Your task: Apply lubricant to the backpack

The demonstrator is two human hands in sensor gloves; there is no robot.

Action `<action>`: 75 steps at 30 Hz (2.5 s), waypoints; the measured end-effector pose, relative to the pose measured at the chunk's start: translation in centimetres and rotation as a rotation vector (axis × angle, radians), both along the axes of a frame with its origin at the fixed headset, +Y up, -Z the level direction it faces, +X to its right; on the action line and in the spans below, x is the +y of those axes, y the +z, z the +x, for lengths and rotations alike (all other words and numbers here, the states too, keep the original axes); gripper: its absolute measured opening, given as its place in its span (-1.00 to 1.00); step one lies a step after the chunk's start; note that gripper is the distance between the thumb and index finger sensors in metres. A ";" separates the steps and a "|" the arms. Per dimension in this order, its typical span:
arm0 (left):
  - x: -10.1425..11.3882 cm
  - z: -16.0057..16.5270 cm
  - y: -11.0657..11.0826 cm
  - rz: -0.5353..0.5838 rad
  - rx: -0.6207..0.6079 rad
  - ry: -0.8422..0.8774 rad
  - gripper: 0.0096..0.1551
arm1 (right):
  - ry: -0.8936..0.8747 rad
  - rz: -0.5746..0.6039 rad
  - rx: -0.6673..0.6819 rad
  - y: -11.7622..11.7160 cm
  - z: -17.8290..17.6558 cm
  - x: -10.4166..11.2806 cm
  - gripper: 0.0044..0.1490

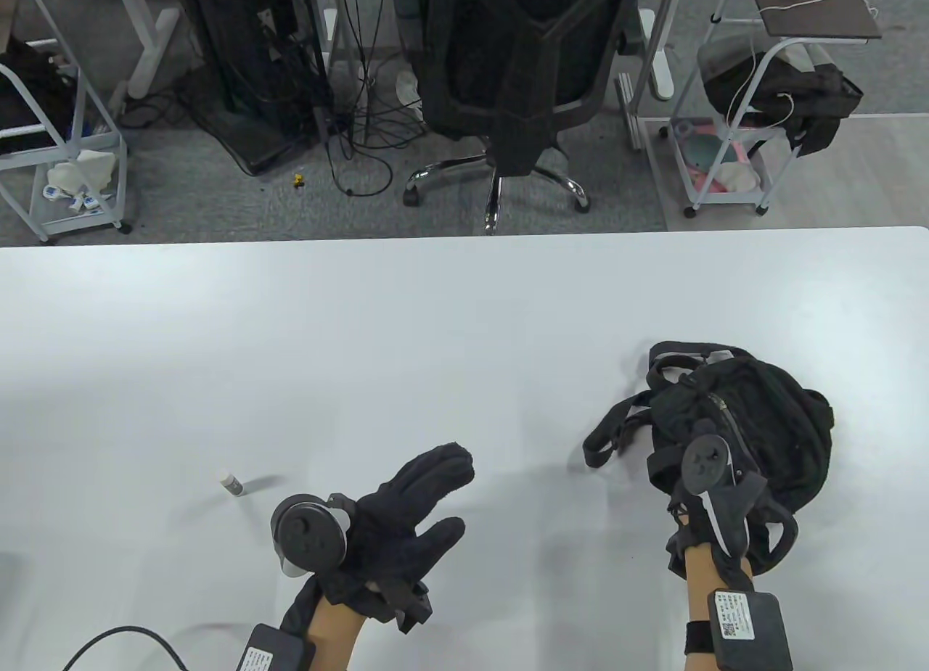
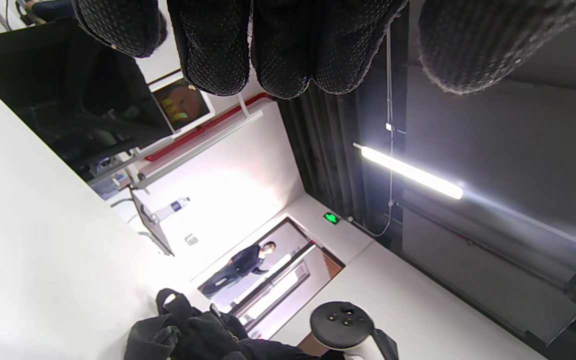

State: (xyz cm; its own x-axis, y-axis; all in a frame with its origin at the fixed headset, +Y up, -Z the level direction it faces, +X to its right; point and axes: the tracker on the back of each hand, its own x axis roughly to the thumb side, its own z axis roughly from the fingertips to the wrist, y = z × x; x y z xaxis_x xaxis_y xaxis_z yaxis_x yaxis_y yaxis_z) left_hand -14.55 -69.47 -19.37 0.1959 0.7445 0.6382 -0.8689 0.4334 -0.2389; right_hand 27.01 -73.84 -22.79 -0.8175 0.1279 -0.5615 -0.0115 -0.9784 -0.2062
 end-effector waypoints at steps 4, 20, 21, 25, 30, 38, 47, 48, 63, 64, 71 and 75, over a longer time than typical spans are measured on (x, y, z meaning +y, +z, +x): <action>0.3 -0.5 -0.2 -0.002 0.016 0.030 -0.18 | 0.002 0.169 0.103 1.1 -1.8 3.1 -0.38; 1.4 -3.3 -0.1 0.020 0.107 0.112 -0.18 | 0.117 0.228 0.865 5.4 -20.6 2.7 -0.37; 1.4 -3.4 0.0 0.021 0.112 0.112 -0.19 | 0.151 0.195 0.895 5.5 -21.3 2.0 -0.37; 1.3 -3.5 0.1 0.016 0.118 0.120 -0.18 | 0.240 0.118 0.976 6.1 -22.7 0.2 -0.36; 1.0 -3.4 0.1 0.017 0.123 0.086 -0.19 | 0.283 -0.001 1.043 6.1 -23.3 -1.3 -0.34; 0.2 -3.0 -0.2 -0.011 0.124 0.059 -0.19 | 0.162 -0.172 1.126 5.1 -21.5 -1.7 -0.29; -0.7 -2.9 -0.5 -0.032 0.112 0.009 -0.18 | -0.216 -0.398 1.227 3.5 -18.7 -1.5 -0.09; -0.8 -2.8 -0.5 -0.038 0.107 0.009 -0.18 | -0.289 -0.392 1.237 3.3 -18.1 -1.4 -0.08; -1.2 -2.5 -0.6 -0.046 0.098 -0.021 -0.17 | -0.407 -0.405 1.333 3.8 -16.5 0.0 0.17; -1.1 -2.6 -0.6 -0.045 0.098 -0.018 -0.17 | -0.439 -0.352 1.323 3.7 -16.1 0.5 0.16; -1.2 -2.4 -0.5 -0.048 0.087 -0.007 -0.16 | -0.564 -0.099 1.268 3.3 -13.8 2.5 0.09; -1.3 -2.2 -0.5 -0.048 0.084 -0.019 -0.14 | -0.627 0.005 1.257 3.2 -12.9 3.0 0.07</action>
